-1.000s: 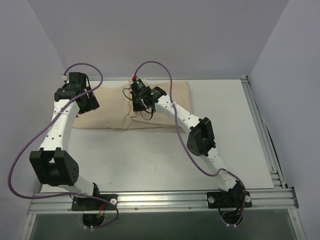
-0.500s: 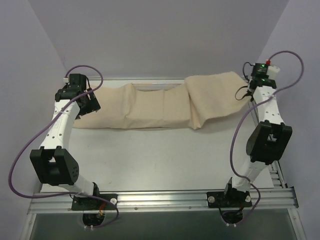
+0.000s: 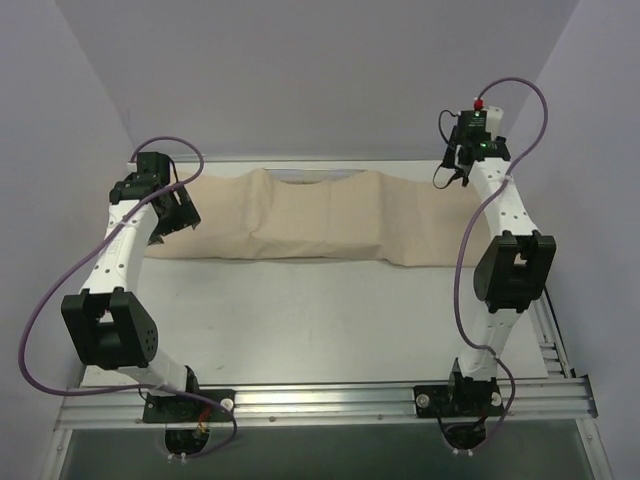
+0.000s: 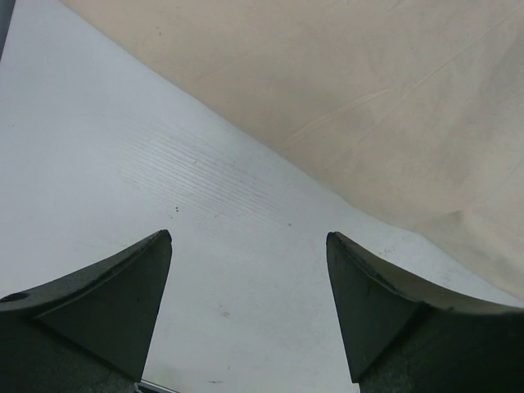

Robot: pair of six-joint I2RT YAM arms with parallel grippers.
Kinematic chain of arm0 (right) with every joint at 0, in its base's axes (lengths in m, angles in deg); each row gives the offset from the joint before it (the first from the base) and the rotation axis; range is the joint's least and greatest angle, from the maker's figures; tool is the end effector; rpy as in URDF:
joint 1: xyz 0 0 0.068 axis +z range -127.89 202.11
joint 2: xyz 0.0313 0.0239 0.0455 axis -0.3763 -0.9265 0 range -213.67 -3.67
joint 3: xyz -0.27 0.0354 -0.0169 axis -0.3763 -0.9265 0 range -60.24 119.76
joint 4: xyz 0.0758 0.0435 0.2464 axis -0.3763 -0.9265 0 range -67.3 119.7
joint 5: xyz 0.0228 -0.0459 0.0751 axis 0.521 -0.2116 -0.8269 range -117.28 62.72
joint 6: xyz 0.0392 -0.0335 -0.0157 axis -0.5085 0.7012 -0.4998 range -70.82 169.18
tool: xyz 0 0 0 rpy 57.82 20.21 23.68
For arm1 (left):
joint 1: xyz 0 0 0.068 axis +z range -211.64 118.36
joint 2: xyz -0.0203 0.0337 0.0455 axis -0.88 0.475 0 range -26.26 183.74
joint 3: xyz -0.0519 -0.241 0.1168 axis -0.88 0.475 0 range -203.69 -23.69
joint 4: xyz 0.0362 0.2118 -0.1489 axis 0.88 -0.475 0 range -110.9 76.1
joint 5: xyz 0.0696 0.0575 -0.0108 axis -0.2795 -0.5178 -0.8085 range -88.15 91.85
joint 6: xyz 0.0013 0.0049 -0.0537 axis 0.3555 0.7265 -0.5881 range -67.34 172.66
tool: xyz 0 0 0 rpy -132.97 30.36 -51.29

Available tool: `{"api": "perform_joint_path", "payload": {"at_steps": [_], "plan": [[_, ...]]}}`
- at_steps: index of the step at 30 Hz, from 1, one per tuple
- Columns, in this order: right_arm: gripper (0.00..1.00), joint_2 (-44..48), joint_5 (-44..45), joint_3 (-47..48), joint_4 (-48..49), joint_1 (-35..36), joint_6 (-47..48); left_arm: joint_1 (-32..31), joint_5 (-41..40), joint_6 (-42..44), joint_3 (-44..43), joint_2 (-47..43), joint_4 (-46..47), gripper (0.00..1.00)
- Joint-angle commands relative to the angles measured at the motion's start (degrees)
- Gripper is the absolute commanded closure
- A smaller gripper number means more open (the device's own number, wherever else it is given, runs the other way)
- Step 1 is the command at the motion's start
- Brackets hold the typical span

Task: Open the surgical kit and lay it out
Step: Open the surgical kit at the center of the board.

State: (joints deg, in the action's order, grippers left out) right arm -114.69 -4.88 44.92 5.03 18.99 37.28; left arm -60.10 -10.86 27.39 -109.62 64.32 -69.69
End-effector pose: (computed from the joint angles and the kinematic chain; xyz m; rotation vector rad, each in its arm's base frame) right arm 0.4552 -0.0383 0.3403 0.5006 2.0134 -0.3168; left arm 0.3250 0.0165 0.3229 -0.6745 2.5013 0.1417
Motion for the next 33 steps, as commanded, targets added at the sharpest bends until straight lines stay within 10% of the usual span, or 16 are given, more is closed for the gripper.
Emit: {"api": "perform_joint_path", "payload": {"at_steps": [1, 9, 18, 33], "plan": [[0.35, -2.96, -9.88, 3.38, 4.42, 2.76, -3.29, 0.13, 1.11, -0.21, 0.15, -0.23, 2.44, 0.15], [0.37, -14.83, -28.98, 7.76, 18.15, 11.37, -15.77, 0.04, 12.70, 2.68, 0.77, 1.08, 9.90, 0.22], [0.41, -19.76, -15.47, 13.14, 12.81, 10.76, -22.38, 0.04, 15.70, 0.94, -8.45, 7.84, 7.64, 0.23], [0.01, -35.85, -4.36, 40.14, -5.14, 11.38, -25.35, -0.66, 17.63, -1.18, -8.02, 12.24, 8.07, 0.25]]}}
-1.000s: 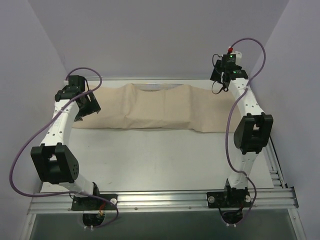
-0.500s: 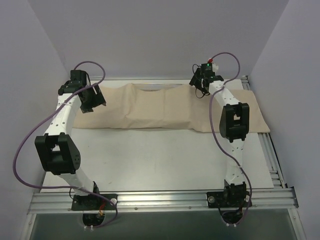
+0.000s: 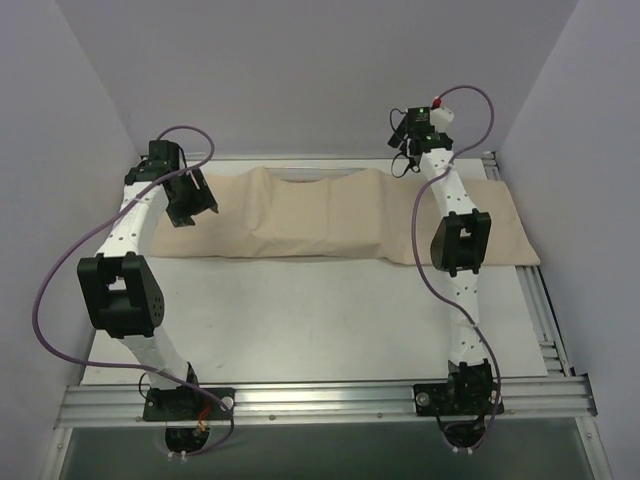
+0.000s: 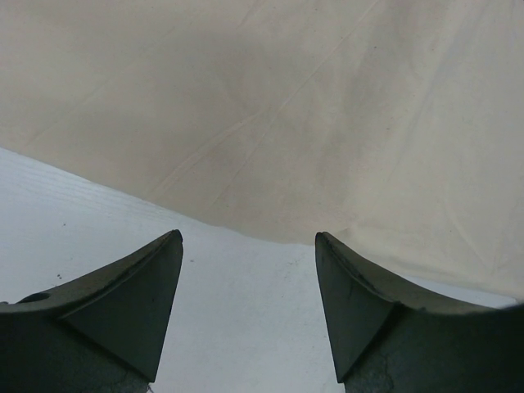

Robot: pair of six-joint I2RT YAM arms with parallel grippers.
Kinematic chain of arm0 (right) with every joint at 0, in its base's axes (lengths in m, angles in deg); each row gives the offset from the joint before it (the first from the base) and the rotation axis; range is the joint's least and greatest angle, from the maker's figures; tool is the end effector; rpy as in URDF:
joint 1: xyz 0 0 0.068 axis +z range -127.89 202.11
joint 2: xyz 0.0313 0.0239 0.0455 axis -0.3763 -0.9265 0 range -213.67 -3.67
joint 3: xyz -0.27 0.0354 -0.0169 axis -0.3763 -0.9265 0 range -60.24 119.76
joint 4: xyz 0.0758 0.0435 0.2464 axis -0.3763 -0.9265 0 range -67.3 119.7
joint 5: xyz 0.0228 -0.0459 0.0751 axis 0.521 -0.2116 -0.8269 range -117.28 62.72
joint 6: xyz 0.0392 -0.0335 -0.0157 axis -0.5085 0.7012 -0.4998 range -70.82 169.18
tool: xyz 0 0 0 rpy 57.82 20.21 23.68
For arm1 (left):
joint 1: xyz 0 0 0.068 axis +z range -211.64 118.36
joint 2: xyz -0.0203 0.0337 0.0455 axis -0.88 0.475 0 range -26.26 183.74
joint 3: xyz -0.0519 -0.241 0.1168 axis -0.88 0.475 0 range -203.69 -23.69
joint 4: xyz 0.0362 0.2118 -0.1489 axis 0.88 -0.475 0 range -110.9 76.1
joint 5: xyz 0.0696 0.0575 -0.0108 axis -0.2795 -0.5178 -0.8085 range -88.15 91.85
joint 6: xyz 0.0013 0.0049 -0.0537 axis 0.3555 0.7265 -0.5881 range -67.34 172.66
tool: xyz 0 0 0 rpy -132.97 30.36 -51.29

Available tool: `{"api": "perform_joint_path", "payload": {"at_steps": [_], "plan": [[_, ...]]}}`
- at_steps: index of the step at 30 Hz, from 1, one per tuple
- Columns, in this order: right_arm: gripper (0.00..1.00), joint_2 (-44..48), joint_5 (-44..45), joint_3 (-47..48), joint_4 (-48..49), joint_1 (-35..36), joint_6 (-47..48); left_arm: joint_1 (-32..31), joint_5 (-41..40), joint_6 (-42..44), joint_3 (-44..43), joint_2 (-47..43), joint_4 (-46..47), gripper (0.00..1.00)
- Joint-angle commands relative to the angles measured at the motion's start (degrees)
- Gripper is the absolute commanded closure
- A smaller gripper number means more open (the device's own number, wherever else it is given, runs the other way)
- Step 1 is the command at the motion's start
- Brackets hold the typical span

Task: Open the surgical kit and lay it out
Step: Open the surgical kit at the center of the board.

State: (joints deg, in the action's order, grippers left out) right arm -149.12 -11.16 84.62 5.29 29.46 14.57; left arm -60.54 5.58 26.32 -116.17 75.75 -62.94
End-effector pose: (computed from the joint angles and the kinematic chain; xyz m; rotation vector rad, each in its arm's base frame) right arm 0.5776 0.0646 0.2750 0.6420 1.8875 0.1905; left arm 0.3836 0.0050 0.2969 -0.5958 2.5408 -0.2434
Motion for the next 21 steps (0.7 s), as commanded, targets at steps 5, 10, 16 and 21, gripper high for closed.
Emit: {"api": "perform_joint_path", "payload": {"at_steps": [5, 10, 16, 21], "plan": [[0.07, -2.82, 0.58, -0.10, -5.48, 1.26, -3.80, -0.14, 1.37, 0.42, -2.96, 2.13, 0.78, 0.25], [0.12, -3.88, -1.09, -0.10, -6.18, 1.87, -6.08, -0.14, 2.07, 0.60, -4.28, 3.71, 0.61, 0.25], [0.15, -5.28, -2.14, 0.16, -5.39, 2.05, -8.19, -0.05, 2.78, 0.68, -5.33, 4.68, 0.43, 0.25], [0.19, -6.78, -4.60, 0.95, -6.53, 2.14, -10.91, -0.05, 3.04, 0.77, -5.69, 4.86, 0.17, 0.25]]}}
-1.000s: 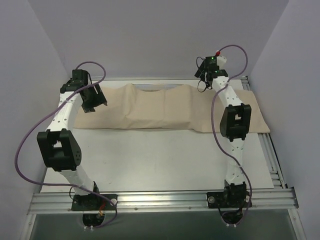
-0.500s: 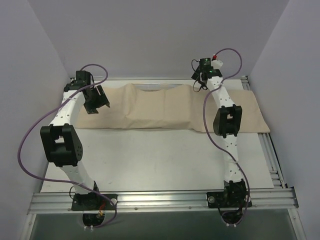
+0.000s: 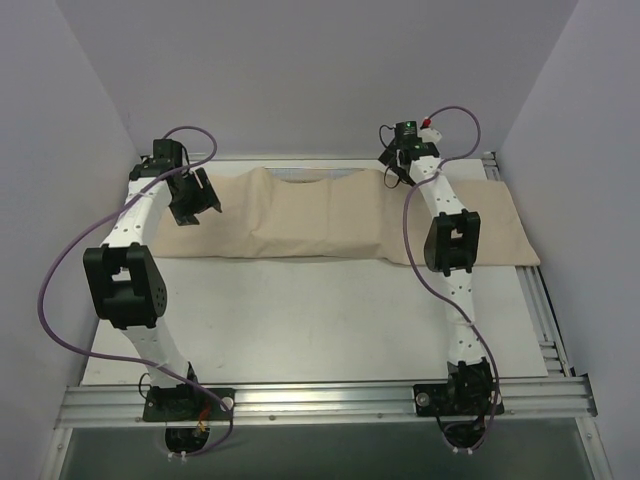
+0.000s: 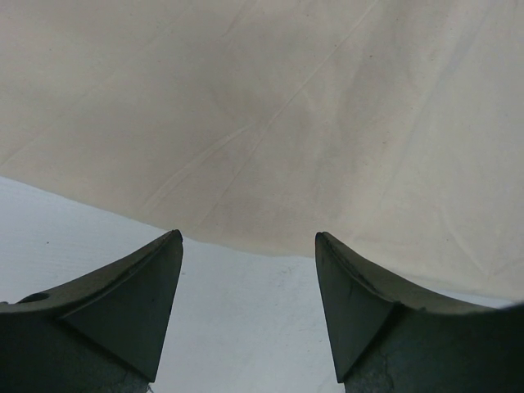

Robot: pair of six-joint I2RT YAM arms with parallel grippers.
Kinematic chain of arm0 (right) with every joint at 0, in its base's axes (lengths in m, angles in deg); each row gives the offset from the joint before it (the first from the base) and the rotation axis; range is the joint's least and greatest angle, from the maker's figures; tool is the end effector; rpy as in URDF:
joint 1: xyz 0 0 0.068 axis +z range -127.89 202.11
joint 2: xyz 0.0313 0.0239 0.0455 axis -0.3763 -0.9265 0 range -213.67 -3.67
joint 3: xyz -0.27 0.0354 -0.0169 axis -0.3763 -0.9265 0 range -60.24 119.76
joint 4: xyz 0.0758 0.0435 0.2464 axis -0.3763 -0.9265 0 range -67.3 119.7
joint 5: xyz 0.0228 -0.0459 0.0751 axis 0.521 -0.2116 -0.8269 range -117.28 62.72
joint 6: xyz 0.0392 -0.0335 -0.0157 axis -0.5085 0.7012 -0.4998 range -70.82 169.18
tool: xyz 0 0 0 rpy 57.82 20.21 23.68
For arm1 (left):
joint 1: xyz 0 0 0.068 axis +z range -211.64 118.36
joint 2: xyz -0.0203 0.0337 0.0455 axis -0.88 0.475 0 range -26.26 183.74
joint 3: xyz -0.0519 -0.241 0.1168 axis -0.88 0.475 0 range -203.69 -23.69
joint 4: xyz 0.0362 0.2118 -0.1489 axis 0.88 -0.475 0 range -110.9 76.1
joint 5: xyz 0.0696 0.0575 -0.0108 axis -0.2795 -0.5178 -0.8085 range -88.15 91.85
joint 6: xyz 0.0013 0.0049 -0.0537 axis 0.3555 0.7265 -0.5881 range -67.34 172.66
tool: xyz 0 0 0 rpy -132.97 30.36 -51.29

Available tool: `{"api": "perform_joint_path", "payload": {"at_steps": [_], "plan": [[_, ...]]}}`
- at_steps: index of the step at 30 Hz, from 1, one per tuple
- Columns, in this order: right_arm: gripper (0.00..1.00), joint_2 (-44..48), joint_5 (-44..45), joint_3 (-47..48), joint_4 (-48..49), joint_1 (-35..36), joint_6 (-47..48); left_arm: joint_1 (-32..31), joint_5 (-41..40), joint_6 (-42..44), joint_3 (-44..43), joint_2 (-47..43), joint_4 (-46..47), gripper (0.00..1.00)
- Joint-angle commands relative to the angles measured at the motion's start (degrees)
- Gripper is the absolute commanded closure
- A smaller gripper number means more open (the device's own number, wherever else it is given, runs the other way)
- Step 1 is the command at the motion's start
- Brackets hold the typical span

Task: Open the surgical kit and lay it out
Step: Open the surgical kit at the center of the board.

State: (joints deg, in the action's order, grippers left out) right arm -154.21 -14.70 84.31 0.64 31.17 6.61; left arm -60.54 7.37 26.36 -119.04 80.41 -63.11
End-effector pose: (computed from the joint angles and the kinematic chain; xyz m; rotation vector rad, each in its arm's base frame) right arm 0.5827 0.0851 0.2150 0.7464 2.0470 0.2769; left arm 0.4016 0.0042 0.2819 -0.5943 2.5794 -0.2765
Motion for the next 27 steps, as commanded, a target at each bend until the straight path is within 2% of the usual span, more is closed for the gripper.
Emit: {"api": "perform_joint_path", "payload": {"at_steps": [1, 7, 11, 15, 17, 20, 25, 27], "plan": [[0.19, -1.77, -1.33, 1.09, -2.05, 0.43, -3.48, -0.05, 1.25, 0.82, -2.91, 0.20, 0.17, 0.25], [0.21, -2.13, -2.47, 0.64, -3.81, 0.70, -5.77, 0.13, 1.34, 0.99, -2.82, 0.11, 0.08, 0.25], [0.28, -1.60, -1.77, -0.67, -3.90, 0.78, -5.95, 0.13, 1.34, 0.90, -2.74, 0.03, 0.34, 0.25], [0.55, -1.25, -2.47, -1.20, -2.41, 0.70, -5.95, 0.13, 1.34, 0.90, -2.56, 0.03, 0.34, 0.25], [0.60, -0.72, -2.56, -2.07, -1.44, 0.78, -5.86, 0.13, 1.25, 0.99, -2.38, -0.15, 0.34, 0.25], [0.78, 0.24, -3.26, -2.43, 0.05, 0.52, -5.86, 0.21, 0.99, 0.99, -2.30, -0.32, 0.17, 0.25], [1.00, 2.00, -3.79, -3.48, 1.46, 0.08, -5.34, 0.13, 0.81, 1.08, -2.03, -0.94, -0.01, 0.25], [1.00, 3.58, -4.31, -5.23, 2.69, -0.27, -5.07, 0.13, 0.64, 1.17, -1.77, -1.38, -0.18, 0.25]]}}
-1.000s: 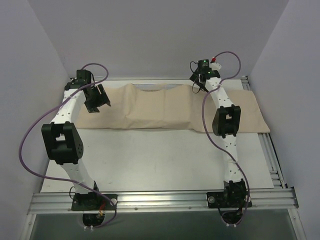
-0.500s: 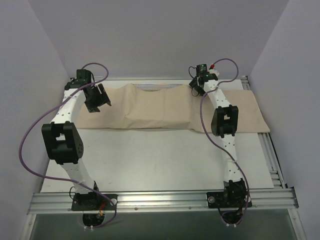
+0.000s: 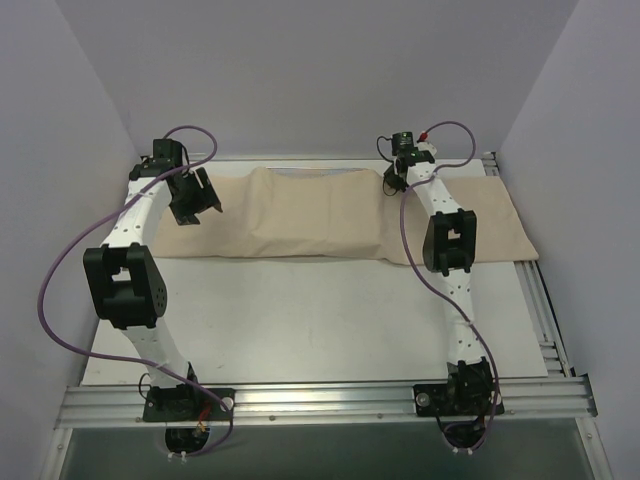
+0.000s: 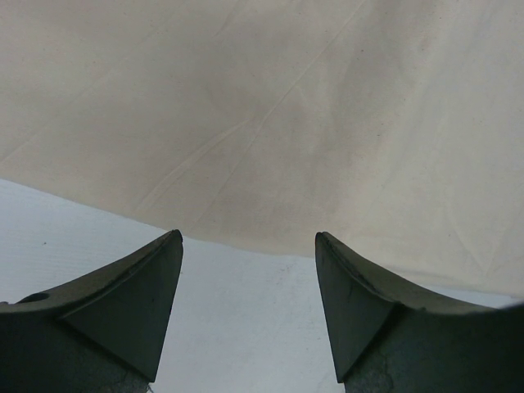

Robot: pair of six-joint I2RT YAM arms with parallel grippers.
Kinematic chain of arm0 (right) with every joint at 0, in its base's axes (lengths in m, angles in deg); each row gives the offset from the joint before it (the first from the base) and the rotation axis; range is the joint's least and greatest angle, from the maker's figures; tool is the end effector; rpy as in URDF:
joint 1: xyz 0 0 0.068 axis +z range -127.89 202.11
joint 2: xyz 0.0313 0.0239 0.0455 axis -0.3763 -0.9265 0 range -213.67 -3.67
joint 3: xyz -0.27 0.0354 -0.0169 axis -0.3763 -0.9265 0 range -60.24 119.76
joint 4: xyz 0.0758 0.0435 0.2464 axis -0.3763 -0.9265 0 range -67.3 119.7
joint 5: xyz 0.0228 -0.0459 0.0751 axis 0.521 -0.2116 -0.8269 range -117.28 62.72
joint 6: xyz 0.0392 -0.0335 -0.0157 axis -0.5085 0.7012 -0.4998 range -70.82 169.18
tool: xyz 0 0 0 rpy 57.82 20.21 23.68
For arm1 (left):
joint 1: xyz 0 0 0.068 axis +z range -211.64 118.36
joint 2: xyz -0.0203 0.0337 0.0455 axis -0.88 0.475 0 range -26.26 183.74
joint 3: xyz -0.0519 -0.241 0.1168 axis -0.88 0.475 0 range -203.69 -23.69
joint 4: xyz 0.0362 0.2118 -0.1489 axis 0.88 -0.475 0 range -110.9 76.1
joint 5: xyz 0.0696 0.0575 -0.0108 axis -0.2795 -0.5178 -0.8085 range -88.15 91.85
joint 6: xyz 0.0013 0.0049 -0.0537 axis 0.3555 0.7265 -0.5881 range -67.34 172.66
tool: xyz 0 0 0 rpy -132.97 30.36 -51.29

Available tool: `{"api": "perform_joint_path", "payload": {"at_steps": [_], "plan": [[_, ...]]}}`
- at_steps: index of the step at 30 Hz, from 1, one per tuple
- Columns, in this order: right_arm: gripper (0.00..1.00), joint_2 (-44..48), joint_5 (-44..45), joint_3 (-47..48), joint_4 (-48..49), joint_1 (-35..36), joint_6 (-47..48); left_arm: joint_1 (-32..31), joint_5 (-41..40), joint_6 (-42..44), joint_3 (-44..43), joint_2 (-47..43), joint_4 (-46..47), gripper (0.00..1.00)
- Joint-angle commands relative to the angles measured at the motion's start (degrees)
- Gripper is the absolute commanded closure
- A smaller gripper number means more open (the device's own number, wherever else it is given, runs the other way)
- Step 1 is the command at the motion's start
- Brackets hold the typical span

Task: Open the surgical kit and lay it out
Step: Open the surgical kit at the center of the board.

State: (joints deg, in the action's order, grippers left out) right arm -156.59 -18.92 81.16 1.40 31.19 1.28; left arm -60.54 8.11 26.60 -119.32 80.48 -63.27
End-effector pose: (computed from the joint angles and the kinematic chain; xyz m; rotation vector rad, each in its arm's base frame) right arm 0.5844 0.0882 0.1737 0.8318 2.1259 0.3631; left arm 0.4019 0.0038 0.2828 -0.5845 2.5817 -0.2921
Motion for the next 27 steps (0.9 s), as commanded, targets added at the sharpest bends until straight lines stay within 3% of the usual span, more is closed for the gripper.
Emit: {"api": "perform_joint_path", "payload": {"at_steps": [1, 9, 23, 27], "plan": [[1.00, 6.66, -0.36, -2.79, 2.45, -0.38, 0.52, 0.21, -0.54, 0.93, -1.40, -1.53, -0.12, 0.25], [1.00, 16.86, -2.29, -10.87, 5.79, -0.73, 3.16, 0.74, -2.75, -1.00, -1.22, -2.76, -2.75, 0.25], [1.00, 39.61, -5.99, -38.73, 5.01, 3.04, 9.83, 2.32, 2.88, -5.22, -1.92, -2.42, -3.20, 0.26], [1.00, 46.74, -4.84, -51.11, 7.99, 4.10, 10.81, 2.32, 5.33, -6.37, -3.24, -0.83, -3.37, 0.25]]}}
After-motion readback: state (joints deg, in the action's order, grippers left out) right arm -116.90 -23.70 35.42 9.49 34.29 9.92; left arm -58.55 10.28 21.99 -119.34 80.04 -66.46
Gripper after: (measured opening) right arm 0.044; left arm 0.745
